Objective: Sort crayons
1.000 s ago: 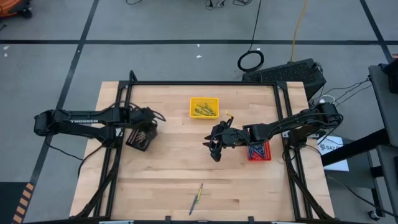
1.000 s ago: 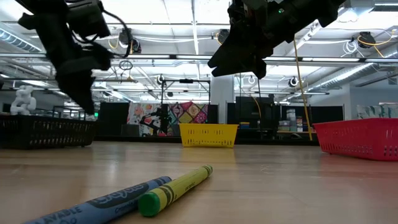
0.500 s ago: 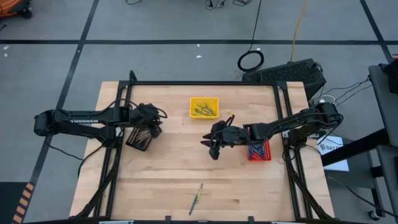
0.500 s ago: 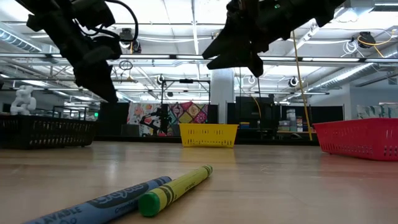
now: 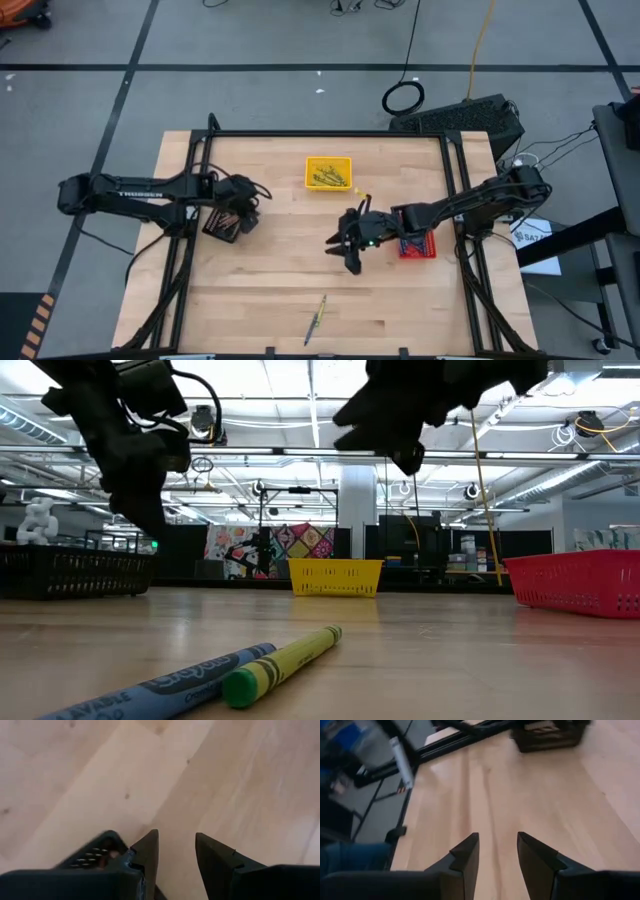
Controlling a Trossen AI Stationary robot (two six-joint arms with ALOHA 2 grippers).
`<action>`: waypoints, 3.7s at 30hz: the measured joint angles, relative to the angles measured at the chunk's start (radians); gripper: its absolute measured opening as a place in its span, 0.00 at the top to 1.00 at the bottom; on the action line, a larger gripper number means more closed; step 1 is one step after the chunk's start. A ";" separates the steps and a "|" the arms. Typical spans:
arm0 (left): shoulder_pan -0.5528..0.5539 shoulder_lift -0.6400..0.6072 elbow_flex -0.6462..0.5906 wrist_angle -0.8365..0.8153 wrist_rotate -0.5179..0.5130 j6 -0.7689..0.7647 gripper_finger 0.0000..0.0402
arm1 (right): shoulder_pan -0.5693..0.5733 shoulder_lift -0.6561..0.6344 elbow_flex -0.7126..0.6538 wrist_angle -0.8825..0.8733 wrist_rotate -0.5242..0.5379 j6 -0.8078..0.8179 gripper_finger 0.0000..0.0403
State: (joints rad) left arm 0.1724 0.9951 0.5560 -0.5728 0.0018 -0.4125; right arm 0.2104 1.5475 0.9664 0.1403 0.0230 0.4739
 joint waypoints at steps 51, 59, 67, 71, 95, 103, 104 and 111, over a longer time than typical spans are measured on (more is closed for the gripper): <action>-0.501 0.213 0.219 -0.220 0.005 -0.367 0.68 | 0.224 0.447 0.437 -0.399 -0.054 -0.599 0.71; -0.500 0.213 0.219 -0.220 0.004 -0.369 0.68 | 0.235 0.447 0.437 -0.392 -0.053 -0.617 0.71; -0.501 0.213 0.218 -0.219 0.004 -0.421 0.68 | 0.255 0.534 0.438 -0.324 -0.046 -0.618 0.71; -0.501 0.213 0.218 -0.215 0.003 -0.421 0.68 | 0.259 0.533 0.444 -0.331 -0.001 -0.617 0.71; -0.501 0.213 0.218 -0.195 -0.014 -0.421 0.68 | 0.257 0.583 0.445 -0.294 -0.029 -0.587 0.71; -0.501 0.213 0.218 -0.194 -0.014 -0.421 0.68 | 0.243 0.583 0.446 -0.349 -0.031 -0.512 0.87; -0.501 0.213 0.218 -0.195 -0.014 -0.421 0.68 | 0.242 0.583 0.446 -0.350 -0.030 -0.510 0.90; -0.501 0.213 0.218 -0.194 -0.014 -0.421 0.68 | 0.241 0.583 0.446 -0.351 -0.026 -0.431 0.98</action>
State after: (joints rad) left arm -0.3286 1.2079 0.7742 -0.7670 -0.0120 -0.8333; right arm 0.4511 2.1300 1.4120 -0.2108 -0.0029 0.0432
